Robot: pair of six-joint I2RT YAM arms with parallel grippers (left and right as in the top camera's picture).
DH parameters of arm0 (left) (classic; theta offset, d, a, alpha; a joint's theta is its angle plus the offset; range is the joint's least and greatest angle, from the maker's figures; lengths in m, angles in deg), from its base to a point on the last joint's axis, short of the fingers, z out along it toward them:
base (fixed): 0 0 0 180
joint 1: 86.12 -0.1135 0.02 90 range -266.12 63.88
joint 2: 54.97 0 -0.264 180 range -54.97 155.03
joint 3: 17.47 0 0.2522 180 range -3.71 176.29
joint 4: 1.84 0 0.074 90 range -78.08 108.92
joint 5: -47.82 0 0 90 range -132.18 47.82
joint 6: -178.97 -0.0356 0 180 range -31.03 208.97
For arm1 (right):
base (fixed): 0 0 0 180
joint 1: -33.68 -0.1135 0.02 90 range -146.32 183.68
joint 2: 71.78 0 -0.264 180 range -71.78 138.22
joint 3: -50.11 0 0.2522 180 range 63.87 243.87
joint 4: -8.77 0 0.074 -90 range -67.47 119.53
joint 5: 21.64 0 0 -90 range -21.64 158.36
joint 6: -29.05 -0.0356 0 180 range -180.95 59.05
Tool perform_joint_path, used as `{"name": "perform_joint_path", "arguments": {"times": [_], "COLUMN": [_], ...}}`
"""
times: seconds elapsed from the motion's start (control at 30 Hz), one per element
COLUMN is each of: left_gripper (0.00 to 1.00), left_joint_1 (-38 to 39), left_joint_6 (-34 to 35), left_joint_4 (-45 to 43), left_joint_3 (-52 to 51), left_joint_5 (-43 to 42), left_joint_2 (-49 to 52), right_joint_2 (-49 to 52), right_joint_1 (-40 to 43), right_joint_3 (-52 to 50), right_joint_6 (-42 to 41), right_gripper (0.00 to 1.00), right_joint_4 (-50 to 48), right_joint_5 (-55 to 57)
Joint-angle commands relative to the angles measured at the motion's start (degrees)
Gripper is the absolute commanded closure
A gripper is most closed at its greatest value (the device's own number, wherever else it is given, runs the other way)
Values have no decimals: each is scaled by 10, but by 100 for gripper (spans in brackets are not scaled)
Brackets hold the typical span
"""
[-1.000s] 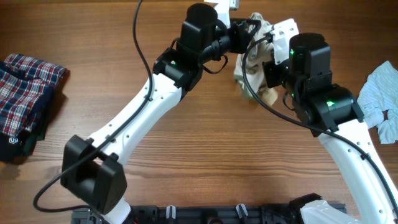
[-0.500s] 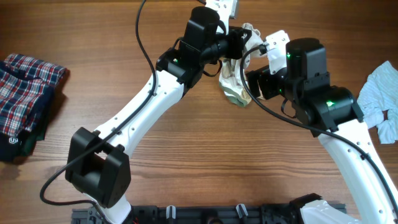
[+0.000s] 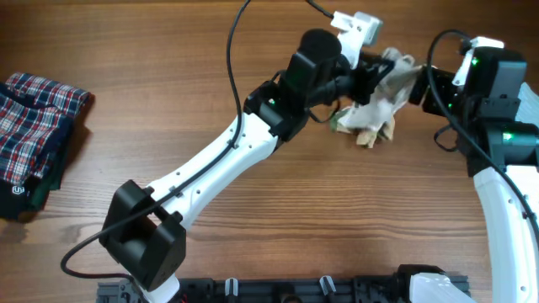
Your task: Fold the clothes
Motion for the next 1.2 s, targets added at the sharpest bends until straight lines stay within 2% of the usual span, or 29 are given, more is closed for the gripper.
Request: {"name": "perform_joint_path", "arguments": {"times": [0.0,0.07,0.17,0.27,0.43,0.53,0.6,0.63,0.67,0.7,0.73,0.83,1.0,1.1,1.17], "left_gripper": [96,96,96,94,82,64,42,28,25,25,25,24,21,17,13], "left_joint_1": [-38,-66,-101,-134,-177,-191,-196,-198,-199,-200,-199,-200,-200,-200,-200], "left_joint_6": [-91,-106,-118,-139,-143,-143,-143,-143,-143,-143,-143,-136,-130,-128,-128], "left_joint_4": [133,235,313,350,407,436,438,438,438,437,437,433,433,435,442], "left_joint_3": [10,10,10,10,10,10,10,10,10,10,10,10,10,10,10], "left_joint_5": [77,182,259,262,262,274,306,313,308,295,273,239,239,239,240], "left_joint_2": [0,0,1,5,42,61,62,61,61,61,61,61,61,61,61], "right_joint_2": [-10,-10,-9,1,84,162,215,234,254,274,296,349,401,412,413], "right_joint_1": [4,4,4,4,3,3,3,3,3,3,3,0,-38,-63,-68], "right_joint_3": [12,12,12,12,1,1,1,1,1,1,1,1,1,1,1], "right_joint_6": [-13,-13,-11,-12,-1,19,49,63,63,63,61,62,61,16,17], "right_gripper": [0,0,0,0,0,1,3,5,5,15,20,21,22,22,22], "right_joint_4": [-7,-9,-4,26,48,36,12,-4,-24,-48,-69,-113,-138,-154,-156], "right_joint_5": [7,7,-12,-40,-110,-198,-241,-268,-280,-286,-304,-396,-399,-355,-347]}}
